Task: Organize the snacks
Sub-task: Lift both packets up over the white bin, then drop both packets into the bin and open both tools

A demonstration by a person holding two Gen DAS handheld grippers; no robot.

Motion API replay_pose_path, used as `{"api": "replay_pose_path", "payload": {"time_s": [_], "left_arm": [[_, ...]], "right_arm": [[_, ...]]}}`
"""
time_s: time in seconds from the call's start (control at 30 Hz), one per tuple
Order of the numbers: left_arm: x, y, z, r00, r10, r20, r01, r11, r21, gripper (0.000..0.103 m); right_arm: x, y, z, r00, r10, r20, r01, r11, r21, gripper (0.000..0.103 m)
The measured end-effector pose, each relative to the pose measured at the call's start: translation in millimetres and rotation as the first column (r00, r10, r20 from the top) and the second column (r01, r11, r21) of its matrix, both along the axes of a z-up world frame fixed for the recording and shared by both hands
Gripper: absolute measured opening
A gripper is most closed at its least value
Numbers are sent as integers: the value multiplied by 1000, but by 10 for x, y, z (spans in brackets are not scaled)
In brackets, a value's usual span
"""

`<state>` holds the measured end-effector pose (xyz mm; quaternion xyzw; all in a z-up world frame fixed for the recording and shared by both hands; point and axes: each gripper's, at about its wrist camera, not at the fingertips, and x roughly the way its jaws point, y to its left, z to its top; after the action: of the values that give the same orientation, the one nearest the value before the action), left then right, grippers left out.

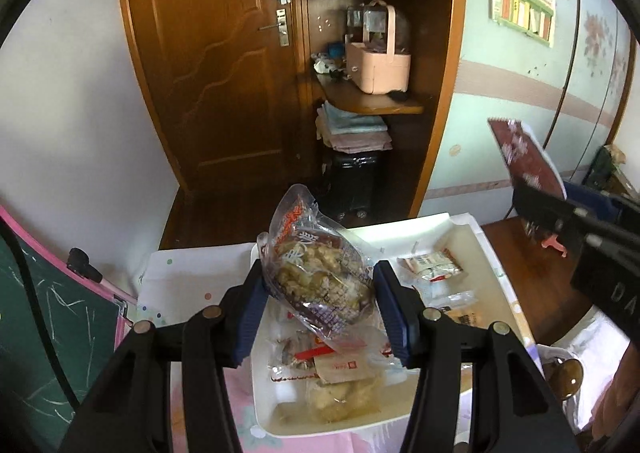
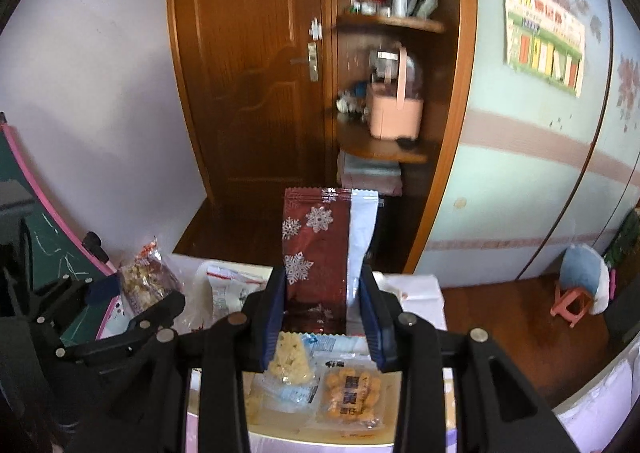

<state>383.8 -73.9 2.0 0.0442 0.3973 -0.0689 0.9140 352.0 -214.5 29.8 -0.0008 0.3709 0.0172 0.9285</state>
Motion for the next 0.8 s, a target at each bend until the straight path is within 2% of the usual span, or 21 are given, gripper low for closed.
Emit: {"api": "replay_pose_path", "payload": {"time_s": [0.1, 0.17, 0.23, 0.33, 0.4, 0.53, 0.8], "left_arm": [[92, 26, -129, 1000, 12, -23, -12, 1000, -1, 53], [158, 41, -200, 999, 13, -34, -14, 1000, -10, 58], [186, 62, -242, 999, 12, -48, -14, 1000, -27, 83], [184, 163, -297, 998, 47, -52, -48, 999, -26, 98], [155, 212, -303, 998, 51, -44, -52, 998, -24, 102], [54, 256, -263, 999, 39, -22, -39, 999, -22, 102], [-266, 250, -56, 999, 31, -29, -32, 999, -37, 102]], "right_arm": [[84, 53, -157, 999, 8, -37, -8, 1000, -12, 36], [147, 84, -261, 998, 10, -61, -10, 1000, -10, 37], [207, 89, -355, 995, 18, -102, -16, 1000, 16, 43], [230, 66, -424, 993, -5, -118, 7, 1000, 10, 49], [204, 66, -431, 992, 1, -123, 0, 1000, 10, 53], [110, 46, -389, 994, -9, -113, 11, 1000, 16, 67], [-125, 17, -229, 993, -14, -114, 19, 999, 44, 69]]}}
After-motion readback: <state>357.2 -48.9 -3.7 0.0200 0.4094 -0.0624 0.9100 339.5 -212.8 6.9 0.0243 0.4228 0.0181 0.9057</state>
